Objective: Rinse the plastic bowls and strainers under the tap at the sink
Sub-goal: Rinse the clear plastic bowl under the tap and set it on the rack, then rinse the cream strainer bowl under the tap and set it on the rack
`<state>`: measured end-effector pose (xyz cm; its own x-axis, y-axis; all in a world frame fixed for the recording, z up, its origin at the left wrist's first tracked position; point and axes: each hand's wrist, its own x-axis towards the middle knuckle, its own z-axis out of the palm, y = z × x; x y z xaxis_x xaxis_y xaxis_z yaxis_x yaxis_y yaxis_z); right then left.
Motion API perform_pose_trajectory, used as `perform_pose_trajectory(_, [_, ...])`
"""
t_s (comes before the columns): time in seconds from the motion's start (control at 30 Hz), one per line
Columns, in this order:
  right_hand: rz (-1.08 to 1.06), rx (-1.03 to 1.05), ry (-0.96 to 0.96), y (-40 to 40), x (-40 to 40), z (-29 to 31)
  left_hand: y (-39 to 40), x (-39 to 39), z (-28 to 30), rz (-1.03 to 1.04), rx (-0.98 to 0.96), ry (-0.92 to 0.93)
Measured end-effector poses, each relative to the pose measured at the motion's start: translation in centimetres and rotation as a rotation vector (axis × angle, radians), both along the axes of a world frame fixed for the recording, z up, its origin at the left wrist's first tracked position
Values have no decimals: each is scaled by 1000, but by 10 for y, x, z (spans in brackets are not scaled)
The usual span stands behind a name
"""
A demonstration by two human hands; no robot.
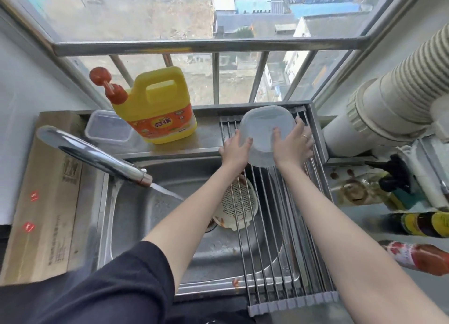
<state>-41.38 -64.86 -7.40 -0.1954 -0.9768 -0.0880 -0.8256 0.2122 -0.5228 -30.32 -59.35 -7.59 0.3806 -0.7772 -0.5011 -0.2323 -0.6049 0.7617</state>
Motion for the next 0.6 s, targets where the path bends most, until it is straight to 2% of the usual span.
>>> perform_pose_trajectory(0.07, [-2,-221,-20,12,3,8,12,2,5,0,-71,65])
perform_pose_trajectory(0.13, [80,-436,-149,37,7,19,37,2,9,-3,-99,118])
perform_pose_trajectory(0.17, [156,-467,-239,56,8,22,54,3,9,-1,-82,131])
perform_pose_trajectory(0.23, [305,-393,-372,104,10,19,95,5,2,40,-15,172])
perform_pose_trajectory(0.3, [429,-221,-405,153,14,10,135,13,-10,147,107,230])
perform_pose_trajectory(0.4, [501,269,-308,203,27,-15,185,37,-33,220,339,258])
perform_pose_trajectory(0.43, [410,486,-324,212,32,-28,198,45,-36,229,391,255])
perform_pose_trajectory(0.5, [34,900,-507,217,45,-40,218,63,-42,270,426,240])
perform_pose_trajectory(0.53, [-145,1008,-598,216,48,-46,226,71,-44,293,420,237])
perform_pose_trajectory(0.6, [-371,1042,-699,210,51,-58,236,83,-43,343,408,252])
